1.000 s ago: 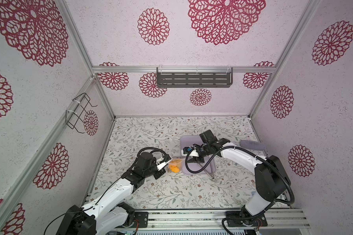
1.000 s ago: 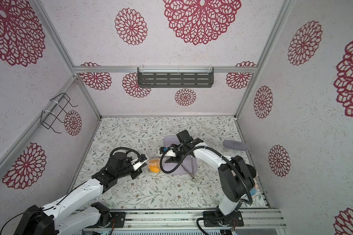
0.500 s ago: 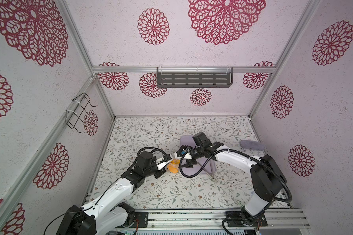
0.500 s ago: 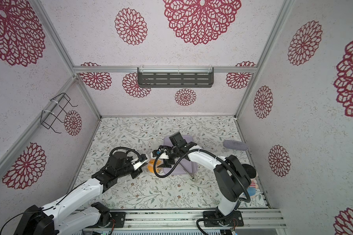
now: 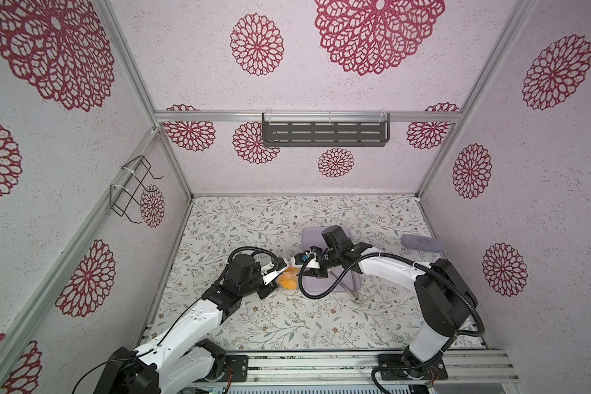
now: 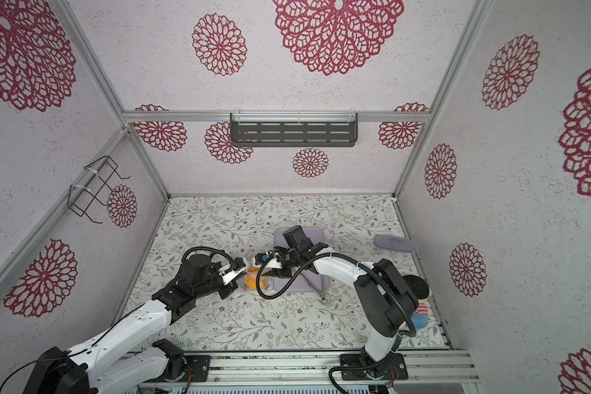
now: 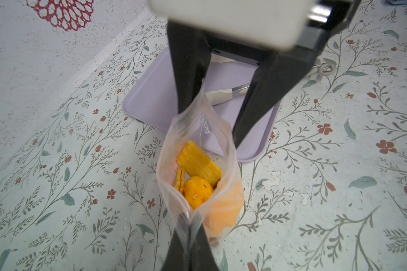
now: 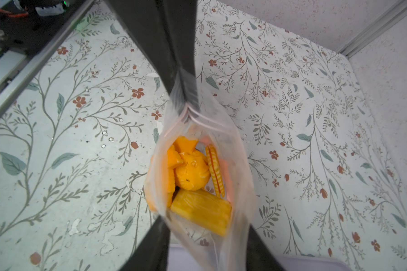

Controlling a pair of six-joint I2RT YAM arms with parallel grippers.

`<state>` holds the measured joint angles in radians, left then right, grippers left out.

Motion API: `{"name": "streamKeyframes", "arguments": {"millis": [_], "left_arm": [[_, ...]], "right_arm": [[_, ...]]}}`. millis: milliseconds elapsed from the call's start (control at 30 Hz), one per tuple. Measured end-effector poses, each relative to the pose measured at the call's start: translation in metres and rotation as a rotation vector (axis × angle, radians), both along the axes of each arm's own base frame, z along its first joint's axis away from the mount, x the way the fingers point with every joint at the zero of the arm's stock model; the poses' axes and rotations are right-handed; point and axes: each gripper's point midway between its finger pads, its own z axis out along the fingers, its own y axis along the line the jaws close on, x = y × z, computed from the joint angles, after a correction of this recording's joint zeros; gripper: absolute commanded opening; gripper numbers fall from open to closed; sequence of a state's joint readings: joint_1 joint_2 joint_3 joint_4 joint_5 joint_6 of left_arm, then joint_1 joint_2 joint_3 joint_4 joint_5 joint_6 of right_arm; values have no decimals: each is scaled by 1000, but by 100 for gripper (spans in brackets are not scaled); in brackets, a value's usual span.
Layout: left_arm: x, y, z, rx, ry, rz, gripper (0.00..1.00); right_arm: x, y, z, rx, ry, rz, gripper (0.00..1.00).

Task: Put the cookies into a resealable bag to prevent moisture
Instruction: Close the ziploc bag at the center of the board.

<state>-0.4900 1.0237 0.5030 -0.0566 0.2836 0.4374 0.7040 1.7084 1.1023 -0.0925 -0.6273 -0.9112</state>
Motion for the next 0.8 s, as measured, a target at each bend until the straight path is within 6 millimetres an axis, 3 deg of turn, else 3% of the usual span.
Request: {"name": "streamKeyframes", "arguments": {"millis": [167,500,533,633,700,800], "left_arm": [[0,2,3,-6,-6,7,0],[-2,8,4,28,-32,17,0],[-2,8,6,26,-38,11,3],[-5,2,9,2,-40,-21,37],[-8,-3,9,-22,-20,-47,47],[-13,-11,10,-61,12,-89,73]], "right_arm": [[3,-3,-2,-10,-5,-11,0],[-1,-18,3,-67,26,-11,0],[-1,-19,5,-69,25,-12,0],[-2,-23,9,-78,31,-16,0],[-1,-28,8,-93,48,-26,0],[-2,-32,8,-111,71,-33,0]]}}
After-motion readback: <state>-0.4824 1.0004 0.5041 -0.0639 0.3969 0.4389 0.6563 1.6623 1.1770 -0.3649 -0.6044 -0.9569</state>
